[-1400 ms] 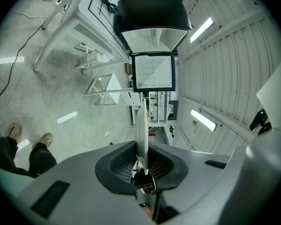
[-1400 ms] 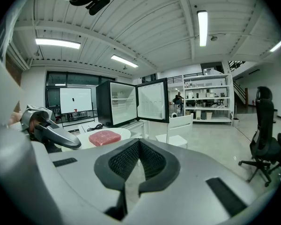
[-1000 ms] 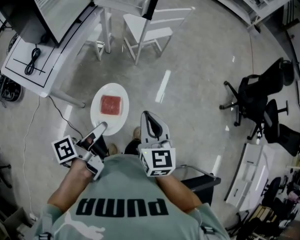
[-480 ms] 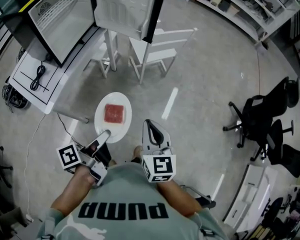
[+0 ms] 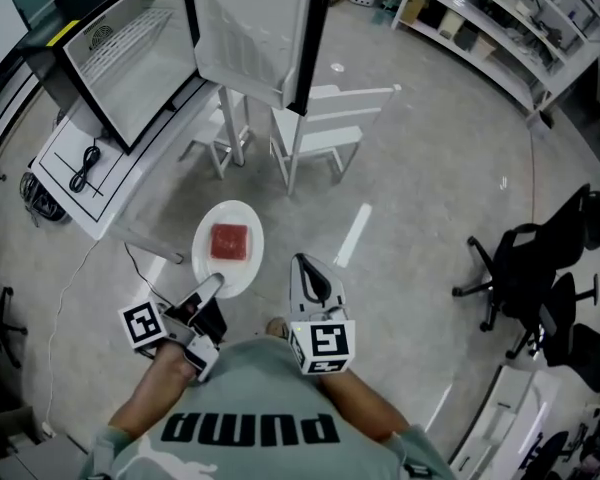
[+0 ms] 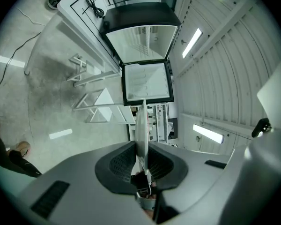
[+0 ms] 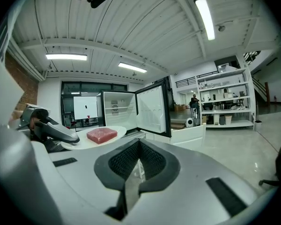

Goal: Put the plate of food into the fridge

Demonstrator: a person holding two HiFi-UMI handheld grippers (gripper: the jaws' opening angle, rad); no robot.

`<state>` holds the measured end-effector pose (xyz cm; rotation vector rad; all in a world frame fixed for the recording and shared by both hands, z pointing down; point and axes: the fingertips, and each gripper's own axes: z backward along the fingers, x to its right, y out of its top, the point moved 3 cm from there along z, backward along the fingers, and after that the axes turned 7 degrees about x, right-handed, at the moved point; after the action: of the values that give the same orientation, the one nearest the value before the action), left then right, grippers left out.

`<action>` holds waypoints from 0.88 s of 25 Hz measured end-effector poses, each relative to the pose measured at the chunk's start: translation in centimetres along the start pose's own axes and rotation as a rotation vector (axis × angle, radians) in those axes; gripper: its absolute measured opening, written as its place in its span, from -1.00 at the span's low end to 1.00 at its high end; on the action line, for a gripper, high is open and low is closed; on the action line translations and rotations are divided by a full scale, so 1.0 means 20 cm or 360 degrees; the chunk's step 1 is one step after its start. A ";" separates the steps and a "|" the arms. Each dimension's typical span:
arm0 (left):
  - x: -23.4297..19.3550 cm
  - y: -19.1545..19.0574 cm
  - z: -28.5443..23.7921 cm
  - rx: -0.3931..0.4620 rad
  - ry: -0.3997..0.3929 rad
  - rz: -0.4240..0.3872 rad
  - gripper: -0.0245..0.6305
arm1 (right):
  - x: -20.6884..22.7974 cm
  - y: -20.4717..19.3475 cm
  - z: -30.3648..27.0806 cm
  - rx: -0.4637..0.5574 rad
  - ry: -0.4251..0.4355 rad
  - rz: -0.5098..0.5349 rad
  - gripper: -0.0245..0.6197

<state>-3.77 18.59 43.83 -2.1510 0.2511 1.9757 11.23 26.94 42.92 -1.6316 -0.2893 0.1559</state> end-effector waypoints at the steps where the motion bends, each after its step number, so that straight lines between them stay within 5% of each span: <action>1: 0.00 -0.01 -0.01 0.0016 0.0003 0.0000 -0.77 | 0.02 -0.01 0.01 -0.0004 0.0011 -0.0006 -0.91; 12: 0.00 -0.03 -0.07 0.0099 0.0048 -0.0019 -0.78 | 0.15 -0.05 0.00 -0.0027 0.0033 -0.0075 -0.91; 22: -0.04 0.10 -0.31 0.0039 0.0040 0.0025 -0.78 | 0.26 -0.07 -0.18 -0.0058 -0.0029 -0.0059 -0.91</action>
<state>1.61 14.98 45.05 -2.1668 0.2953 1.9445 17.04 24.96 45.02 -1.6603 -0.3378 0.1384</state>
